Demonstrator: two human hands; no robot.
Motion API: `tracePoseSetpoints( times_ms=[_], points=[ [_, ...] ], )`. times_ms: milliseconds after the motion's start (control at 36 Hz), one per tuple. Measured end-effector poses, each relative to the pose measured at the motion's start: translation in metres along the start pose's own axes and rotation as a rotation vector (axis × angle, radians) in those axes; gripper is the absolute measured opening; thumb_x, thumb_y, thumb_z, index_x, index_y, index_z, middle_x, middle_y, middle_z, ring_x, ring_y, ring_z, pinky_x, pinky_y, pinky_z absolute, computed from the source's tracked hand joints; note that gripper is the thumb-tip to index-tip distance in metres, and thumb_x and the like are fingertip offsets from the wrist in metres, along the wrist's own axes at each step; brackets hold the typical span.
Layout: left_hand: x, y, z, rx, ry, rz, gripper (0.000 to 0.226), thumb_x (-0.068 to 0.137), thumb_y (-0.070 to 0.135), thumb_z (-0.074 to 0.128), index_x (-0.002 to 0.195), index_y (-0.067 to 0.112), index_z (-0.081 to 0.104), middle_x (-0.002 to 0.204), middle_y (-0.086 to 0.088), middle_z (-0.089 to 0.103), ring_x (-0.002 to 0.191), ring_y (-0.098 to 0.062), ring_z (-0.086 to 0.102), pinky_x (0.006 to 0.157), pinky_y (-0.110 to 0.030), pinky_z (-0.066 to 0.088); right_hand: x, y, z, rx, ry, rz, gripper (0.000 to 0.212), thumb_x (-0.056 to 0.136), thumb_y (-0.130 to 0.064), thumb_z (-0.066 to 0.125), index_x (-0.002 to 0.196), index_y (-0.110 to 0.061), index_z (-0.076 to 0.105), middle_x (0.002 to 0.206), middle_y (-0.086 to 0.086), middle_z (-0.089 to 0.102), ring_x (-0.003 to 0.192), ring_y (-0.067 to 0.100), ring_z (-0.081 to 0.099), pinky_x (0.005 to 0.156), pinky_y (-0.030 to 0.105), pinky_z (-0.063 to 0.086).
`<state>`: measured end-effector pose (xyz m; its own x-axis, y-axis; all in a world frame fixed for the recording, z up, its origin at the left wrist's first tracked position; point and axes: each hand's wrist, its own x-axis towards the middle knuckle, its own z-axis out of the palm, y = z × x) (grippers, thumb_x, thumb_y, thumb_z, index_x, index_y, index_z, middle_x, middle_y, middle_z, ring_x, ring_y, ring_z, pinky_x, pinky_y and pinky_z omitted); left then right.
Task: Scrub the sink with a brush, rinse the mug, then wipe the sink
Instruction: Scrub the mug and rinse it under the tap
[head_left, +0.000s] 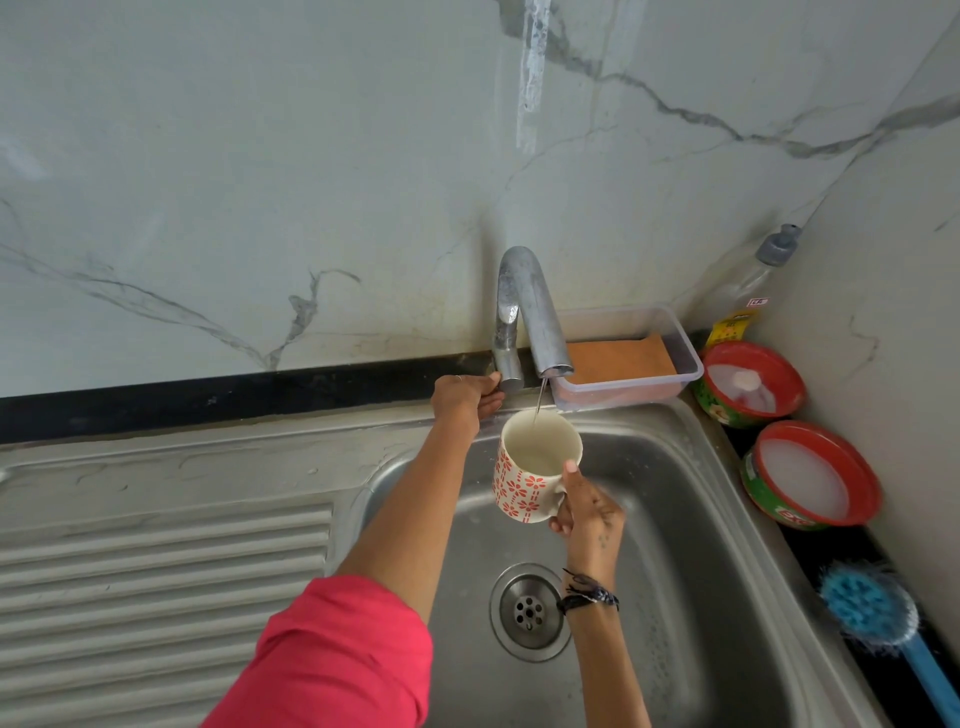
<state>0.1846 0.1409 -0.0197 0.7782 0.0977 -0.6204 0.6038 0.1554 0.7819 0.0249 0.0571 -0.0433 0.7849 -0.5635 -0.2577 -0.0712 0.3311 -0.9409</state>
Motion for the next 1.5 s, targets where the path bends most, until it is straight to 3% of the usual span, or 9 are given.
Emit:
tracePoseSetpoints(
  times_ms=[667, 833, 972, 1111, 1250, 1389, 1500],
  points=[
    [0.0002, -0.0006, 0.0003, 0.021, 0.009, -0.010, 0.022, 0.083, 0.005, 0.067, 0.101, -0.007, 0.063, 0.074, -0.011, 0.065, 0.064, -0.015, 0.064, 0.072, -0.025, 0.056, 0.0038, 0.0022, -0.0005, -0.031, -0.018, -0.007, 0.039, 0.090, -0.020, 0.059, 0.056, -0.004, 0.049, 0.041, -0.008, 0.027, 0.041, 0.006, 0.027, 0.051, 0.024, 0.027],
    [-0.0006, -0.0009, 0.0003, -0.001, 0.005, -0.011, 0.021, 0.083, 0.005, 0.067, 0.101, -0.006, 0.063, 0.073, -0.010, 0.065, 0.064, -0.014, 0.064, 0.068, -0.023, 0.055, 0.0030, 0.0000, -0.0016, -0.019, -0.034, -0.011, 0.040, 0.080, -0.033, 0.064, 0.057, -0.006, 0.045, 0.042, -0.008, 0.027, 0.042, 0.006, 0.027, 0.048, 0.023, 0.027],
    [-0.0002, -0.0015, -0.0006, -0.006, -0.002, -0.006, 0.022, 0.083, 0.005, 0.067, 0.102, -0.005, 0.063, 0.076, -0.011, 0.065, 0.065, -0.014, 0.064, 0.066, -0.021, 0.056, 0.0034, 0.0004, -0.0009, -0.018, -0.020, -0.008, 0.047, 0.090, -0.019, 0.059, 0.046, -0.015, 0.045, 0.040, -0.009, 0.029, 0.041, 0.006, 0.027, 0.052, 0.025, 0.025],
    [-0.0001, -0.0023, 0.0001, -0.015, 0.001, 0.004, 0.022, 0.083, 0.004, 0.067, 0.102, -0.006, 0.063, 0.074, -0.010, 0.065, 0.065, -0.015, 0.064, 0.069, -0.023, 0.056, 0.0019, -0.0024, -0.0003, -0.021, -0.039, -0.019, 0.038, 0.077, -0.035, 0.061, 0.059, -0.005, 0.046, 0.041, -0.009, 0.027, 0.042, 0.006, 0.027, 0.048, 0.023, 0.026],
    [-0.0001, -0.0022, -0.0004, -0.024, -0.003, -0.002, 0.025, 0.083, 0.004, 0.067, 0.105, -0.006, 0.063, 0.080, -0.012, 0.066, 0.064, -0.014, 0.064, 0.066, -0.022, 0.056, 0.0020, -0.0008, 0.0002, -0.055, -0.035, -0.029, 0.039, 0.087, -0.026, 0.063, 0.064, 0.004, 0.055, 0.041, -0.010, 0.030, 0.042, 0.004, 0.029, 0.052, 0.024, 0.026],
    [-0.0007, -0.0026, -0.0003, -0.013, -0.005, 0.004, 0.026, 0.084, 0.005, 0.066, 0.107, -0.005, 0.062, 0.089, -0.015, 0.068, 0.064, -0.013, 0.064, 0.067, -0.022, 0.056, 0.0027, 0.0003, -0.0007, -0.067, -0.025, -0.024, 0.032, 0.090, -0.020, 0.059, 0.066, 0.000, 0.055, 0.042, -0.010, 0.028, 0.042, 0.004, 0.029, 0.052, 0.024, 0.027],
    [-0.0007, -0.0017, -0.0006, -0.009, -0.020, 0.000, 0.026, 0.083, 0.005, 0.066, 0.107, -0.006, 0.062, 0.078, -0.011, 0.066, 0.066, -0.014, 0.064, 0.070, -0.023, 0.056, 0.0027, 0.0007, -0.0009, -0.063, -0.017, -0.015, 0.032, 0.090, -0.019, 0.058, 0.066, 0.001, 0.056, 0.042, -0.008, 0.028, 0.043, 0.006, 0.028, 0.052, 0.024, 0.026]
  ],
)
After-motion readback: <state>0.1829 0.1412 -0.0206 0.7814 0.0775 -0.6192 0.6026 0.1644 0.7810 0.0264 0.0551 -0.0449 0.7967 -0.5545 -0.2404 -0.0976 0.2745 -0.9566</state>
